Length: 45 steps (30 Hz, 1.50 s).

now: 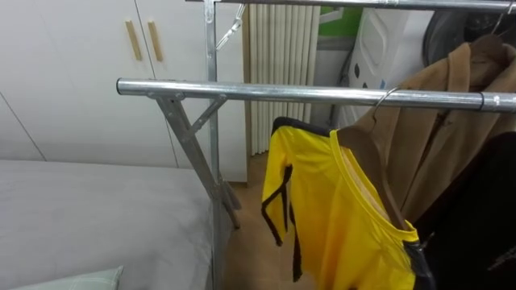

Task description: Hang clothes

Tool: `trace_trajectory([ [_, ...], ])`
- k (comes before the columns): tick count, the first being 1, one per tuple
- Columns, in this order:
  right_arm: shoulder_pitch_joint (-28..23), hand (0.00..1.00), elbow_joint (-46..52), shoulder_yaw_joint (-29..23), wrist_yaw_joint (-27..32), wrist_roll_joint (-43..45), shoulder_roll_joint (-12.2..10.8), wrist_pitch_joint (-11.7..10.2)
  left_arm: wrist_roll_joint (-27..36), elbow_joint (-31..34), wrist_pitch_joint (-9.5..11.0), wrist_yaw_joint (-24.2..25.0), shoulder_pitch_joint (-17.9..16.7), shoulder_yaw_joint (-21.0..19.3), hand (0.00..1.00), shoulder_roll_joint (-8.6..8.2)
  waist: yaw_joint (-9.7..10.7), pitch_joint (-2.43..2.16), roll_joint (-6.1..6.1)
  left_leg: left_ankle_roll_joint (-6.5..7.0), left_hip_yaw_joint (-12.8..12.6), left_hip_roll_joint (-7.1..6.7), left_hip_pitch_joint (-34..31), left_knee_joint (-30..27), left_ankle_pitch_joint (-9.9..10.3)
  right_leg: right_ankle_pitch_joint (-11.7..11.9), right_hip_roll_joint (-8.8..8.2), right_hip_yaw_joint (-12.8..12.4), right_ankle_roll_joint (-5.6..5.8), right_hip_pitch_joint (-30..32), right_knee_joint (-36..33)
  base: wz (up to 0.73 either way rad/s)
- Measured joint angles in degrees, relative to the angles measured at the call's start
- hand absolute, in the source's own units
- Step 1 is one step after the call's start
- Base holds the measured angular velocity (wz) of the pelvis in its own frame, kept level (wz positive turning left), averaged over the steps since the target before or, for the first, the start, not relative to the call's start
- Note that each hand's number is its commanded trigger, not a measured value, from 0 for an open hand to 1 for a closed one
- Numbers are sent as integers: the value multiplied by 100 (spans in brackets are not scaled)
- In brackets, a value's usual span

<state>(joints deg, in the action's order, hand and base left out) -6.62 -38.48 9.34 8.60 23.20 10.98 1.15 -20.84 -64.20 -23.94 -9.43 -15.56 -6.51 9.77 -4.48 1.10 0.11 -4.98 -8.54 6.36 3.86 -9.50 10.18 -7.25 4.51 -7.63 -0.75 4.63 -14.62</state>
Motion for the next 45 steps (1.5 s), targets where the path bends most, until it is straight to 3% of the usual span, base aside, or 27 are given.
trace_trajectory([
  [8, -27, 0, -1191, -192, -419, -2240, -48, -143, -22, 0, 101, 22, -31, -167, 0, -1, 20, 21, 21, 10, 30, 2, 0, 5, 14, 3, -17, 2, -4, -64, 115, 2],
  [11, -26, 0, -1836, -398, -673, -2791, -100, -316, -156, -4, 111, 119, -48, -179, 0, -10, 55, 34, -3, 6, 28, 1, 29, 12, 29, 9, -18, 41, -1, -96, 129, 2],
  [19, -149, 0, -2852, -664, -1142, -4185, -195, -364, -270, -24, 133, 141, -95, -220, 0, -107, 178, 33, -67, 11, 64, -2, 78, 72, 35, 4, -30, 76, 4, -182, 218, 3],
  [25, -122, 0, -3297, -719, -1534, -5222, -201, -274, -270, -24, 132, 375, -112, -213, 0, -134, 266, 10, -120, 11, 73, -3, 83, 77, 35, -3, -29, 84, 2, -175, 208, 0],
  [33, -87, 0, -3518, -725, -1912, -5557, -209, -125, -236, -24, 137, 599, -112, -163, 0, -147, 285, -11, -74, 13, 62, -9, 93, 73, 34, -31, -32, 69, 4, -175, 197, 0],
  [38, -79, 0, -3515, -722, -1939, -5467, -211, -22, -223, -43, 326, 623, -104, -164, 0, -219, 276, -29, -39, 16, 19, -10, 184, 68, 35, -31, -24, 5, 4, -249, 227, -6],
  [40, -89, 0, -3512, -716, -1937, -5405, -216, -7, -106, -60, 346, 675, -77, -150, 0, -232, 282, -70, -10, 23, 14, -11, 204, 65, 40, -16, -27, 3, 2, -311, 298, 0],
  [45, -71, 0, -3511, -716, -1916, -5205, -204, 6, 273, -154, 498, 892, -46, 23, 0, -231, 272, -49, -27, 46, 2, -21, 300, 67, 65, -13, -32, -24, 14, -395, 306, -1],
])
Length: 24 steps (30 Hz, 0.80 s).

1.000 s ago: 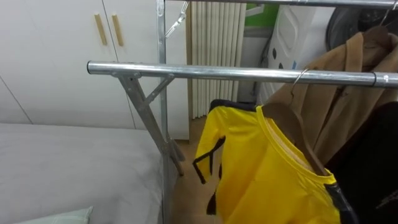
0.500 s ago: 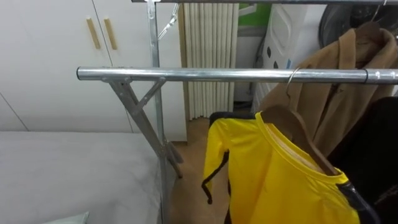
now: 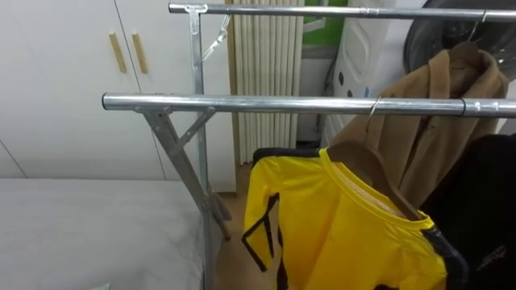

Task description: Hang clothes

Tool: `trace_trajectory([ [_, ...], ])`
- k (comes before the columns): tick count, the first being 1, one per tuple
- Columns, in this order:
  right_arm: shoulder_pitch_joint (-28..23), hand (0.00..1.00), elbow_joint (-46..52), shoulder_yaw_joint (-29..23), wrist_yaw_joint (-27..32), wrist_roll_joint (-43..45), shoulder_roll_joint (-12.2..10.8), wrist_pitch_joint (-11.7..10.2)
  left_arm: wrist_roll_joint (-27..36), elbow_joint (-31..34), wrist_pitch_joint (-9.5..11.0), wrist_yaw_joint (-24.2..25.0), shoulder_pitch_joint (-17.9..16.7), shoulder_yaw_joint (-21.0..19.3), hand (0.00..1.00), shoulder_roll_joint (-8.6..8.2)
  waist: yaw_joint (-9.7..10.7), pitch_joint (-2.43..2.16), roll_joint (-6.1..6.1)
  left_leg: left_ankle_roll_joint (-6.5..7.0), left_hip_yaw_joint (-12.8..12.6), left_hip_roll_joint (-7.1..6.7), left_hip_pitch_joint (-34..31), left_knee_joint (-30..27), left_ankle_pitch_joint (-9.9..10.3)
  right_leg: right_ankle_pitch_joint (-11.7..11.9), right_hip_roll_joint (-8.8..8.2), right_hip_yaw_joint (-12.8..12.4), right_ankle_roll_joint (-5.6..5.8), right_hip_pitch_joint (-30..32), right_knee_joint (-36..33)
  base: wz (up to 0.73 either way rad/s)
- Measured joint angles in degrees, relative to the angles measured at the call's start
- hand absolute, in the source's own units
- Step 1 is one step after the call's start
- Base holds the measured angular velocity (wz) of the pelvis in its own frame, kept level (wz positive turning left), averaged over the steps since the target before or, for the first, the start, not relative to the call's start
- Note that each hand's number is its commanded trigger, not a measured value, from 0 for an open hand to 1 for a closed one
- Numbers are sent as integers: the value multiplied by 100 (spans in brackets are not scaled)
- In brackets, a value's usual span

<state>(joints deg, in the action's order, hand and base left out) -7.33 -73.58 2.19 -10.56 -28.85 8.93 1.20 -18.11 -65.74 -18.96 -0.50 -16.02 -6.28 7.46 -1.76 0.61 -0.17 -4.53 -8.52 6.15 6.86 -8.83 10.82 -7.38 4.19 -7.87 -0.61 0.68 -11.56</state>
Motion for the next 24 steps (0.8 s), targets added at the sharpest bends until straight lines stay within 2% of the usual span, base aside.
trace_trajectory([
  [4, 21, 0, -14, -13, -3, 23, 4, 73, 113, -9, 360, 147, 182, 38, 0, -1, -12, -10, -7, -6, -19, 10, 14, 13, 13, 16, 5, 3, -3, 0, -7, -3],
  [8, 36, 0, -2, -13, -4, 48, 44, 142, 245, -60, 530, 242, 375, 35, 0, -1, -19, -35, -45, -9, -98, 23, 49, 13, 47, 38, 7, 7, -16, 1, -6, -12],
  [10, 34, 0, -6, -140, -17, 258, 39, 152, 268, -54, 644, 245, 443, 30, 0, -1, -6, -79, -65, -2, -101, 23, 74, 13, 80, 41, 9, 7, -14, -10, -7, -7],
  [13, 46, 0, -7, -247, -24, 438, 36, 201, 284, -60, 718, 244, 492, 26, 0, 2, -1, -106, -64, 9, -103, 20, 121, 13, 106, 33, 10, 5, -3, -54, 14, -1],
  [24, 51, 0, -7, -235, -15, 499, 18, 194, 301, -112, 871, 236, 536, 32, 0, 18, -4, -90, -31, 12, -90, 18, 219, 8, 127, 0, 0, 5, 9, -186, 91, 0],
])
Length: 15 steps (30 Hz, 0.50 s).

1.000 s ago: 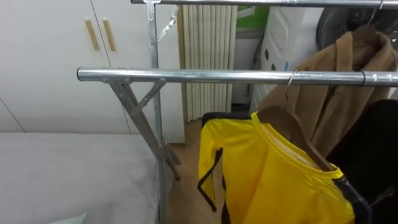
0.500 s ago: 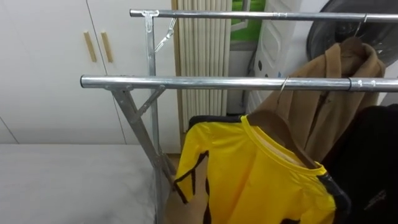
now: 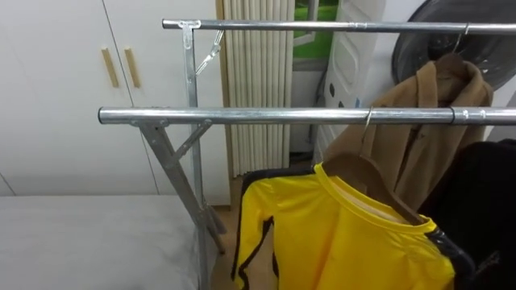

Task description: Hang clothes

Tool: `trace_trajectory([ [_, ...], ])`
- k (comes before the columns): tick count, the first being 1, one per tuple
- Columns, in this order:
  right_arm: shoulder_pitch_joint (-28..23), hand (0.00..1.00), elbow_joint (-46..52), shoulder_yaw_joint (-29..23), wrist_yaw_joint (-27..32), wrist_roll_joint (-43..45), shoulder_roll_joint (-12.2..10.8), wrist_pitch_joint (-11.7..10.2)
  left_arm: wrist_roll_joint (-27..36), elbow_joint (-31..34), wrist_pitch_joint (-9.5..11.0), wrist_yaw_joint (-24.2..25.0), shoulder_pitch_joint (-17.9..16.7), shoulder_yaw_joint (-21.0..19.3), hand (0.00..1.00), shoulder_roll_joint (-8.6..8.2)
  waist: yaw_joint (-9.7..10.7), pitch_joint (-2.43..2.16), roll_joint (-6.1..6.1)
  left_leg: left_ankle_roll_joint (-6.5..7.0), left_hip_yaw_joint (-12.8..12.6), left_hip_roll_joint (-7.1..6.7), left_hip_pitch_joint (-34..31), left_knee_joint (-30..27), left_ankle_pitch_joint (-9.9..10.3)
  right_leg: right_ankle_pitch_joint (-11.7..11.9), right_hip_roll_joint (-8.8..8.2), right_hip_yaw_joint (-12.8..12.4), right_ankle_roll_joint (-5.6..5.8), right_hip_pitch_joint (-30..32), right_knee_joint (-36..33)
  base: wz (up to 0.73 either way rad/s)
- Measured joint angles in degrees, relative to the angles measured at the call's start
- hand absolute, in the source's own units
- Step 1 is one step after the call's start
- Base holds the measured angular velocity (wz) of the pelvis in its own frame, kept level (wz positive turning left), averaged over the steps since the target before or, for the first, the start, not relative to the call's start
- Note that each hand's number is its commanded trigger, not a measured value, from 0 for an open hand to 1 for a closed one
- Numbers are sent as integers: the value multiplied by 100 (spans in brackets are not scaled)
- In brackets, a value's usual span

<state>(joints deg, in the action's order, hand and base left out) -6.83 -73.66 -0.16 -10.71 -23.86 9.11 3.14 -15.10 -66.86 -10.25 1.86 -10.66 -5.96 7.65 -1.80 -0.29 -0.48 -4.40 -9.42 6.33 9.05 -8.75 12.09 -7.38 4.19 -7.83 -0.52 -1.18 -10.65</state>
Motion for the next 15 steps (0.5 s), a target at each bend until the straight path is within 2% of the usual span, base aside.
trace_trajectory([
  [5, 25, 0, 24, 5, 3, 0, -3, -8, 3, -8, 57, -15, -13, 49, 0, 1, 10, 7, 2, 3, 12, 0, -12, 4, 8, -17, -2, 18, -3, 3, -2, 0],
  [10, 58, 0, 62, 84, 9, 1, 16, -4, 447, -110, 74, -66, -41, 59, 0, 16, -6, 14, -10, -7, 59, 19, -56, 7, 52, -23, 1, 115, -14, 15, -13, 6],
  [14, 164, 0, 66, 189, 8, 185, 12, -3, 671, -191, 100, -129, -71, 65, 0, 10, -28, 18, -16, -39, 118, 57, -97, -14, 72, -51, 1, 357, -58, 24, -9, 10],
  [15, 191, 0, 70, 241, 7, 203, 12, -5, 746, -181, 107, -127, -101, 71, 0, 9, -21, 4, -45, -55, 181, 71, -159, -64, 82, -67, 1, 428, -79, 23, -3, 25],
])
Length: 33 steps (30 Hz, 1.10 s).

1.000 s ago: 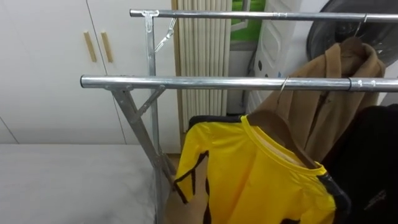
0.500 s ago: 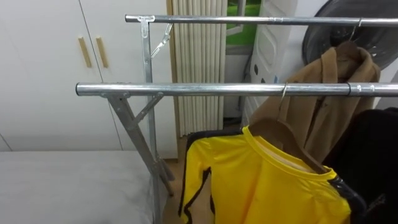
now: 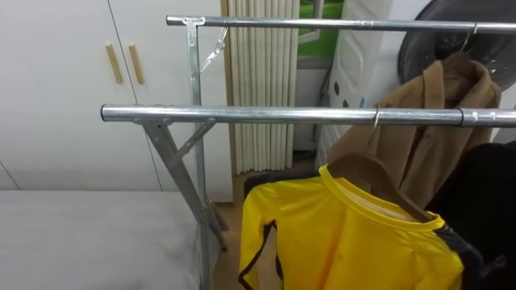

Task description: Hang clothes

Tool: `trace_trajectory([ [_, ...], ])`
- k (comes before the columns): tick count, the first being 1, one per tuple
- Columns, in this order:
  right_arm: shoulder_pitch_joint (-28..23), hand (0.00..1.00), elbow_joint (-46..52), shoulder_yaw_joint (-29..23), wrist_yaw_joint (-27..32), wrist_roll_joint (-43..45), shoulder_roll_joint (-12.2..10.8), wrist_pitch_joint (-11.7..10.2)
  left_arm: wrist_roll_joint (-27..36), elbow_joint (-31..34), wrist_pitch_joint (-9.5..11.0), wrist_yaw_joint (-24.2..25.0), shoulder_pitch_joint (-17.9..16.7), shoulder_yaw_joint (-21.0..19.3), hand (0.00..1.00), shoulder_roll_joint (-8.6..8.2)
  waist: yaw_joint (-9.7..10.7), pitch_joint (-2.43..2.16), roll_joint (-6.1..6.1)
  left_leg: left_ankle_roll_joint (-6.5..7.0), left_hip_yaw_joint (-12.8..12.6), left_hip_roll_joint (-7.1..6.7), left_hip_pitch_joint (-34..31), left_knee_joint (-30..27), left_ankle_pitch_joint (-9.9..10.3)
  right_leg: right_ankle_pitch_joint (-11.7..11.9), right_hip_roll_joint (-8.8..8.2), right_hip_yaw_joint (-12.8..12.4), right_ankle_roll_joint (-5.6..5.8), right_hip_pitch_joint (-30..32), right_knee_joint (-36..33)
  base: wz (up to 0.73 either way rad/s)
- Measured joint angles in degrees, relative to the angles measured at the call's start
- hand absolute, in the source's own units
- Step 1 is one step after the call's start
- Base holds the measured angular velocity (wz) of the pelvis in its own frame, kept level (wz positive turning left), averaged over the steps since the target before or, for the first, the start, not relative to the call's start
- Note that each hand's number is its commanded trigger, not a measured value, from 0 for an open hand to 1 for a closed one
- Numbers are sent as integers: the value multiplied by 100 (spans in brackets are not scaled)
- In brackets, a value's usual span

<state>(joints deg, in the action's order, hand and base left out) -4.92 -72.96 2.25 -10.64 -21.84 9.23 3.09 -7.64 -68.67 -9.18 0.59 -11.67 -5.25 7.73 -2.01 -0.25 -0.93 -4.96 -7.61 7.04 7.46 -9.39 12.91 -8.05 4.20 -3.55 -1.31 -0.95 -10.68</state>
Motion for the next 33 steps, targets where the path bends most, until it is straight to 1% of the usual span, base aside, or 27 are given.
trace_trajectory([
  [1, 24, 0, -2, 34, -1, 16, -1, 3, 39, -3, 33, 4, -6, -2, 0, -3, -3, 12, 13, -8, 58, 13, -48, -29, 4, -28, -2, 75, -22, 3, 4, 31],
  [2, 39, 0, -2, 41, -4, 49, -2, 4, 63, -9, 57, 6, -18, -5, 0, -4, -2, 13, 9, -12, 93, 18, -85, -48, 3, -45, -5, 121, -38, 13, 4, 38],
  [3, 64, 0, -2, 40, -5, 176, -4, -2, 81, -11, 98, 11, -27, -6, 0, -6, 0, 8, -10, -17, 165, 18, -181, -142, 2, -85, -24, 230, -66, 26, -5, 45],
  [5, 118, 0, 0, 39, -4, 343, -1, -10, 65, -10, 145, 18, -40, -8, 0, -33, -8, 16, -24, -20, 191, 23, -335, -302, -1, -115, -54, 390, -87, 41, -12, 50],
  [7, 211, 0, 21, 44, -1, 775, 3, -60, 74, -24, 220, 107, -36, 0, 0, -75, -3, 40, -75, -62, 227, 35, -534, -428, -30, -150, -93, 719, -132, 58, -17, 62],
  [8, 241, 0, 37, 55, -1, 899, 6, -57, 79, -10, 224, 134, -35, 9, 0, -75, -3, 37, -83, -81, 226, 36, -583, -431, -45, -166, -105, 794, -146, 76, -17, 66],
  [9, 306, 0, 87, 110, 0, 1086, 27, -51, 86, 6, 224, 162, -35, 121, 0, -68, -16, 49, -117, -102, 223, 47, -656, -437, -86, -189, -118, 942, -175, 88, -19, 62],
  [10, 349, 0, 163, 139, 6, 1232, 49, -45, 91, 6, 222, 221, -33, 172, 0, -66, -63, 61, -89, -117, 223, 49, -729, -450, -148, -214, -138, 1082, -207, 99, -25, 61],
  [11, 366, 0, 193, 161, 8, 1312, 54, -46, 100, 8, 216, 246, -27, 182, 0, -65, -91, 62, -87, -124, 213, 49, -780, -456, -185, -238, -155, 1166, -223, 114, -34, 69],
  [12, 400, 0, 185, 156, 6, 1349, 54, -44, 122, 8, 212, 271, -7, 195, 0, -64, -124, 65, -82, -133, 44, 66, -878, -493, -248, -275, -222, 1376, -250, 121, -42, 92],
  [13, 397, 0, 166, 147, 0, 1375, 53, -41, 121, 28, 208, 312, 5, 191, 0, -57, -134, 61, -63, -139, -257, 113, -968, -545, -321, -323, -272, 1646, -286, 111, -53, 103],
  [14, 397, 0, 161, 138, -7, 1402, 55, -33, 118, 41, 206, 349, 9, 184, 0, -54, -136, 66, -43, -129, -439, 133, -1003, -567, -365, -352, -305, 1770, -304, 108, -70, 113],
  [15, 400, 0, 128, 90, -19, 1502, 68, -4, 105, 43, 198, 415, 38, 150, 0, -57, -145, 79, -8, -78, -846, 189, -1064, -772, -369, -415, -382, 2029, -335, 91, -110, 112],
  [16, 408, 0, 90, 53, -17, 1587, 72, 39, 129, 19, 199, 501, 83, 95, 0, -59, -147, 83, 5, 74, -1257, 280, -1079, -1088, -272, -443, -417, 2277, -349, 34, -107, 112],
  [17, 409, 0, 85, 34, -17, 1613, 69, 58, 139, -10, 200, 520, 75, 88, 0, -53, -140, 86, 9, 136, -1439, 332, -1063, -1213, -220, -456, -420, 2410, -358, 4, -98, 114],
  [18, 402, 0, 85, 11, -18, 1645, 58, 68, 139, -37, 194, 527, 75, 88, 0, -43, -133, 100, 21, 176, -1686, 400, -1040, -1348, -156, -500, -426, 2647, -376, -33, -107, 113],
  [19, 402, 0, 82, -20, -28, 1671, 59, 75, 129, -37, 191, 530, 92, 88, 0, -44, -126, 105, 27, 177, -1748, 424, -1042, -1403, -90, -545, -427, 2900, -393, -68, -110, 111],
  [20, 398, 0, 74, -28, -36, 1672, 59, 78, 129, -35, 188, 534, 94, 87, 0, -44, -124, 106, 29, 212, -1748, 425, -1036, -1418, -57, -564, -430, 3031, -397, -96, -105, 110],
  [22, 355, 0, 61, -125, -72, 1645, 49, 106, 127, -16, 181, 535, 117, 78, 0, -43, -123, 113, 64, 211, -1798, 427, -913, -1430, 81, -659, -436, 3440, -375, -203, -111, 105],
  [23, 356, 0, 59, -132, -74, 1624, 49, 139, 131, -8, 177, 535, 123, 79, 0, -44, -127, 106, 75, 189, -1839, 427, -872, -1429, 112, -675, -436, 3527, -371, -216, -117, 87],
  [24, 362, 0, 58, -131, -75, 1572, 50, 181, 130, -9, 169, 535, 108, 75, 0, -44, -143, 101, 91, 123, -1898, 423, -802, -1420, 160, -693, -437, 3682, -375, -226, -120, 72],
  [25, 362, 0, 30, -132, -76, 1527, 49, 186, 128, -8, 162, 530, 93, 75, 0, -43, -145, 100, 110, 89, -1915, 394, -758, -1360, 183, -700, -436, 3795, -375, -223, -119, 65],
  [26, 362, 0, -6, -131, -76, 1502, 47, 186, 128, -8, 161, 527, 89, 75, 0, -44, -145, 103, 120, 89, -1915, 364, -730, -1284, 184, -700, -438, 3831, -374, -222, -117, 49],
  [27, 379, 0, -68, -130, -75, 1443, 39, 198, 126, -8, 152, 520, 63, 81, 0, -46, -168, 97, 144, 88, -1900, 312, -684, -1127, 184, -700, -460, 3920, -374, -231, -118, 37],
  [28, 387, 0, -75, -132, -75, 1386, 29, 200, 126, -9, 150, 509, -18, 76, 0, -50, -166, 91, 156, 89, -1885, 283, -659, -1062, 183, -701, -482, 4030, -373, -257, -116, 34],
  [30, 355, 0, -87, -128, -75, 1266, 24, 224, 133, -15, 154, 507, -35, 40, 0, -58, -202, 91, 168, 89, -1847, 234, -638, -1013, 177, -709, -524, 4179, -356, -295, -125, 32],
  [33, 346, 0, -115, -125, -32, 1129, 28, 317, 142, -47, 160, 496, -37, -75, 0, -60, -294, 80, 170, 88, -1831, 209, -630, -1040, 179, -716, -600, 4334, -341, -317, -212, 25],
])
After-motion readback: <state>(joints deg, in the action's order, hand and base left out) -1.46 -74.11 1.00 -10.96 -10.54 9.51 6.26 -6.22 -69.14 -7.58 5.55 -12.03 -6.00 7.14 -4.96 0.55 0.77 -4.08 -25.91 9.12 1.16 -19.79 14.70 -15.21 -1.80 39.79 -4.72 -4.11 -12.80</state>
